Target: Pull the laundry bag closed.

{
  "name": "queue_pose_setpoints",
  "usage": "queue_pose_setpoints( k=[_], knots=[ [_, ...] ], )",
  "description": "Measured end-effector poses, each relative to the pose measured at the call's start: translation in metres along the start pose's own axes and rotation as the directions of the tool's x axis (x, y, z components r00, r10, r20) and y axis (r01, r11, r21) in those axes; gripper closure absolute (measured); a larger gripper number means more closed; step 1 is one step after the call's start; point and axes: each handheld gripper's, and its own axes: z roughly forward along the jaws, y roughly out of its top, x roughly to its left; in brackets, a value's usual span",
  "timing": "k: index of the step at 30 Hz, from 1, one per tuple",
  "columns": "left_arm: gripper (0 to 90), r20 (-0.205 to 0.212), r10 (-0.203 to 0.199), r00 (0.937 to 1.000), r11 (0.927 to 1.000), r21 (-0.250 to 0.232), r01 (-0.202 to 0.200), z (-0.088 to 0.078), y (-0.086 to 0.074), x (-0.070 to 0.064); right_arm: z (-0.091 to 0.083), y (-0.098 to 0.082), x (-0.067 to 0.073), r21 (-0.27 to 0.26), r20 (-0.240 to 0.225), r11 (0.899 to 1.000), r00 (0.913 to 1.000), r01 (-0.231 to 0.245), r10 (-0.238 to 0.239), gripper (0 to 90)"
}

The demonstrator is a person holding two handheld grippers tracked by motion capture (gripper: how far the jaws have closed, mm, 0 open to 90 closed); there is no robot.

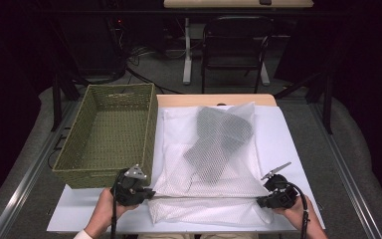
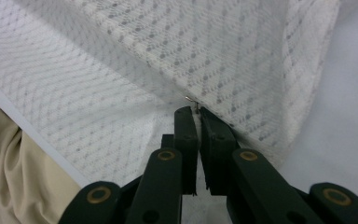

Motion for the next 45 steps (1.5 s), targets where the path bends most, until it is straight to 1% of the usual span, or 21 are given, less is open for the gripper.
queue_pose_setpoints(
  k=[1,3,4,5,6,9,11,12,13,19,24,27,28,31,33,37,40,41,42,43,45],
  knots=[
    [87.5,0.001,0.000,1.0000,1.0000,0.000,0.000,0.000,0.000,0.000,-0.001,-0.001,0.000,0.000,-0.008,1.000,0.9999,-0.011,0.011,85.8],
    [87.5,-0.003,-0.001,1.0000,1.0000,0.001,0.001,0.000,0.000,0.000,-0.002,-0.004,-0.003,-0.002,0.001,1.000,1.0000,-0.005,0.005,85.9],
    [87.6,-0.004,-0.002,1.0000,1.0000,0.001,0.002,0.000,0.000,0.000,-0.003,-0.005,-0.003,0.004,0.003,1.000,0.9997,-0.024,0.024,85.9],
    [87.6,-0.003,0.001,1.0000,1.0000,0.004,-0.001,0.000,0.000,0.001,-0.003,-0.007,-0.005,-0.002,0.004,1.000,0.9998,-0.017,0.017,85.9],
    [87.7,-0.003,-0.002,1.0000,1.0000,0.001,0.002,0.000,0.000,0.000,-0.004,-0.008,-0.006,-0.001,-0.004,0.999,0.9994,-0.033,0.033,86.0],
    [87.9,-0.009,0.002,1.0000,1.0000,0.005,-0.002,0.001,0.000,0.000,-0.006,-0.014,-0.009,-0.003,0.001,0.999,0.9988,-0.049,0.049,86.0],
    [88.0,-0.015,0.006,0.9999,0.9999,0.009,-0.006,0.000,0.000,0.001,-0.008,-0.016,-0.011,-0.004,0.007,0.999,0.9989,-0.046,0.046,86.0],
    [88.1,-0.015,0.003,0.9999,1.0000,0.009,-0.003,0.000,0.000,0.001,-0.008,-0.017,-0.012,-0.006,0.003,0.998,0.9983,-0.059,0.059,86.1],
    [88.1,-0.016,0.001,0.9999,1.0000,0.007,-0.001,0.001,0.000,0.000,-0.009,-0.018,-0.013,-0.011,-0.007,0.998,0.9984,-0.057,0.057,86.0],
    [88.4,-0.022,0.002,0.9998,0.9999,0.012,-0.002,0.001,0.000,0.000,-0.009,-0.019,-0.013,-0.006,0.007,0.998,0.9977,-0.067,0.067,86.1],
    [88.4,-0.025,0.003,0.9997,0.9999,0.010,-0.003,0.001,0.000,0.000,-0.009,-0.019,-0.013,-0.006,0.007,0.998,0.9977,-0.067,0.067,86.2],
    [87.8,-0.013,0.004,0.9999,0.9998,0.017,-0.003,0.002,0.000,0.000,-0.010,-0.019,-0.012,-0.006,0.018,0.998,0.9977,-0.065,0.065,85.4],
    [87.4,-0.008,0.006,1.0000,0.9998,0.018,-0.005,0.002,0.000,0.000,-0.010,-0.018,-0.012,-0.006,0.025,1.000,0.9992,-0.031,0.031,85.1],
    [85.4,-0.010,0.005,0.9999,0.9997,0.025,-0.005,0.002,0.000,-0.001,-0.010,-0.018,-0.007,-0.006,0.027,1.000,0.9993,-0.027,0.028,79.1],
    [81.8,-0.013,0.009,0.9999,0.9993,0.036,-0.009,0.002,0.000,0.000,-0.012,-0.019,-0.006,-0.007,0.034,1.000,0.9994,-0.012,0.012,74.7],
    [76.5,-0.015,0.004,0.9999,0.9992,0.041,-0.003,0.000,-0.003,0.002,-0.016,-0.020,-0.006,-0.016,0.037,1.000,0.9990,-0.022,0.023,69.4],
    [67.6,-0.012,0.001,0.9999,0.9986,0.053,0.000,-0.002,-0.006,0.003,-0.020,-0.022,-0.006,-0.026,0.052,0.999,0.9981,-0.030,0.031,59.4],
    [63.6,-0.016,-0.005,0.9999,0.9984,0.056,0.006,-0.003,-0.006,0.004,-0.021,-0.022,-0.007,-0.038,0.044,0.999,0.9984,-0.033,0.034,55.9],
    [58.0,-0.017,-0.008,0.9998,0.9983,0.057,0.009,-0.004,-0.007,0.004,-0.023,-0.022,-0.007,-0.043,0.054,0.998,0.9979,-0.034,0.037,51.1],
    [54.5,-0.014,-0.011,0.9998,0.9982,0.058,0.012,-0.006,-0.008,0.005,-0.024,-0.023,-0.008,-0.040,0.076,0.999,0.9967,-0.025,0.028,46.5],
    [46.2,-0.026,-0.017,0.9995,0.9979,0.062,0.019,-0.010,-0.011,0.006,-0.027,-0.023,-0.008,-0.059,0.074,0.998,0.9971,-0.013,0.017,39.7]
  ],
)
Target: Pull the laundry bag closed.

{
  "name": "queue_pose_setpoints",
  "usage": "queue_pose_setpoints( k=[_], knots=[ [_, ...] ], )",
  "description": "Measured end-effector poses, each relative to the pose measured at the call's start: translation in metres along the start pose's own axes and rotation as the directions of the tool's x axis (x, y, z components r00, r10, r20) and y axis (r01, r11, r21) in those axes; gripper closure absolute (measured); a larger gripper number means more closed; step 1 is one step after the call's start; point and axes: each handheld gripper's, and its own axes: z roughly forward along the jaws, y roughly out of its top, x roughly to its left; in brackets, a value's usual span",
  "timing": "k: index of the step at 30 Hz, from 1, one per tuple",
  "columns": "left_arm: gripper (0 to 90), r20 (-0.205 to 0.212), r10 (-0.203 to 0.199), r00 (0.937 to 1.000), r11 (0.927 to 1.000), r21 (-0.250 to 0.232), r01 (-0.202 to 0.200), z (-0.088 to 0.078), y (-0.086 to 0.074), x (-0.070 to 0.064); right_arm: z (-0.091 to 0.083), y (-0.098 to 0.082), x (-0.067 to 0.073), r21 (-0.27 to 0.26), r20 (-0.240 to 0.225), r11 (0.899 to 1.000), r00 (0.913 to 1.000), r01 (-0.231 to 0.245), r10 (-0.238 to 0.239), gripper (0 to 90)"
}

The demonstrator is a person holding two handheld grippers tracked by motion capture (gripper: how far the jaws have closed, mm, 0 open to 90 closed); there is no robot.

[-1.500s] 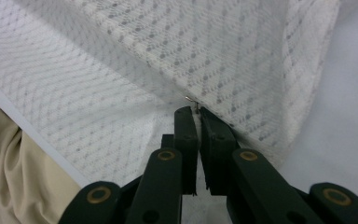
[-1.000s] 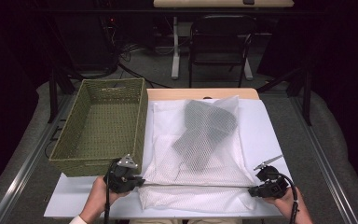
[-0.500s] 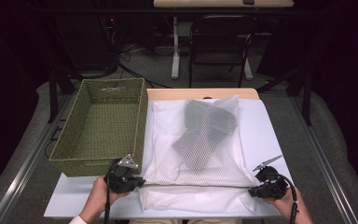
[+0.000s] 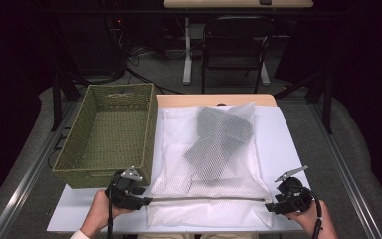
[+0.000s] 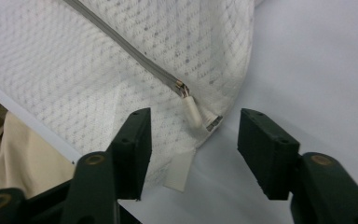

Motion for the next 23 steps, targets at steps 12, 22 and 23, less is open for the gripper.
queue_pose_setpoints(
  k=[12,22,23],
  knots=[
    [15.6,-0.121,-0.026,0.9923,0.9991,-0.038,0.022,-0.030,-0.042,0.011,-0.017,-0.004,-0.009,-0.123,0.146,0.992,0.9890,-0.009,0.027,9.0],
    [10.3,-0.134,0.044,0.9900,0.9988,-0.017,-0.046,-0.027,-0.063,0.026,-0.014,-0.015,-0.019,-0.149,0.282,0.989,0.9585,0.002,0.041,1.2],
    [7.4,-0.147,0.066,0.9869,0.9978,-0.002,-0.067,-0.024,-0.064,0.027,-0.008,-0.015,-0.021,-0.136,0.296,0.991,0.9546,0.004,0.037,0.0]
  ],
)
